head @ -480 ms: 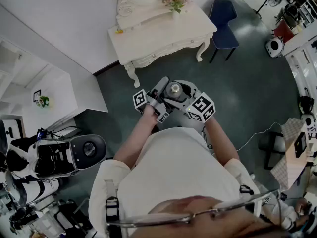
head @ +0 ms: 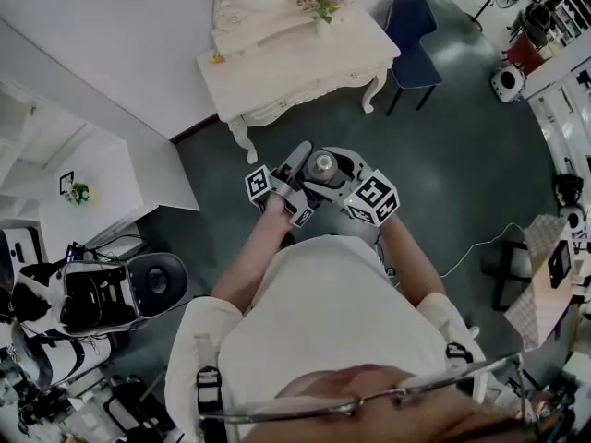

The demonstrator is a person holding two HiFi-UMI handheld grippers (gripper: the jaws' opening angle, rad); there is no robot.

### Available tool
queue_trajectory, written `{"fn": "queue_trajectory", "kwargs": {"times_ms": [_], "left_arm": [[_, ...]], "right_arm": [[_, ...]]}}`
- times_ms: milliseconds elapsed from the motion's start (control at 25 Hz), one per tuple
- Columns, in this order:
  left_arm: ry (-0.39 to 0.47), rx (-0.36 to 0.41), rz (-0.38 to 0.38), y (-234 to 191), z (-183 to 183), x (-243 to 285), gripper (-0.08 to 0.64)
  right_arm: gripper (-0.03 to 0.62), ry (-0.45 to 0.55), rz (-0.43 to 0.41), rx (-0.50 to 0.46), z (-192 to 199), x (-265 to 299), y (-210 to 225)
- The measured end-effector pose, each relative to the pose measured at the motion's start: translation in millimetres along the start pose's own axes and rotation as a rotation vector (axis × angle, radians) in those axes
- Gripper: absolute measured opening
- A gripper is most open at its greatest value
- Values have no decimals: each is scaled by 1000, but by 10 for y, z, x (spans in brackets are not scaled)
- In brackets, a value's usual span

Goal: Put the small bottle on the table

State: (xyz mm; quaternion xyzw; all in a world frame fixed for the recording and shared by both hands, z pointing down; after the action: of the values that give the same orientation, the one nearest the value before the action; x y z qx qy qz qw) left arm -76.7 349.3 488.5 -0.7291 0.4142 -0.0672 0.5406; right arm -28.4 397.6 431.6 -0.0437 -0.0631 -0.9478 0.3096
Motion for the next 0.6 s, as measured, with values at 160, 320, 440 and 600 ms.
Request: {"fn": "queue_trajectory", "kwargs": {"times_ms": [160, 320, 440, 600], "left_arm": [[-3, -5, -1, -10, -10, -19, 347], [-4, -15, -6, 16, -45, -43, 347], [-11, -18, -7, 31, -79, -45, 347], [-19, -24, -16, 54, -138, -89, 347]], "right_arm": [[342, -9, 5, 5, 13, 12, -14], [342, -22, 11, 10, 5, 62, -35], [342, -21, 17, 10, -1, 100, -36], [342, -23, 30, 13, 10, 174, -73]]}}
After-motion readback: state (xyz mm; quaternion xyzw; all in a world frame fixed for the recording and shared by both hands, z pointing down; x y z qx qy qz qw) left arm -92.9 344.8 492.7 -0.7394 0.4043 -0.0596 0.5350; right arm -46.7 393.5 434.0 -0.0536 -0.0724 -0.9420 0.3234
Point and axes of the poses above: the fingertips, and each gripper's own axes: x forward along the fingers, y to its right, z out of its underside, the point moved 5 cm from there along -x, backward along the fingers, and after that the axes turned 10 degrees about y, right-handed, at the moved point
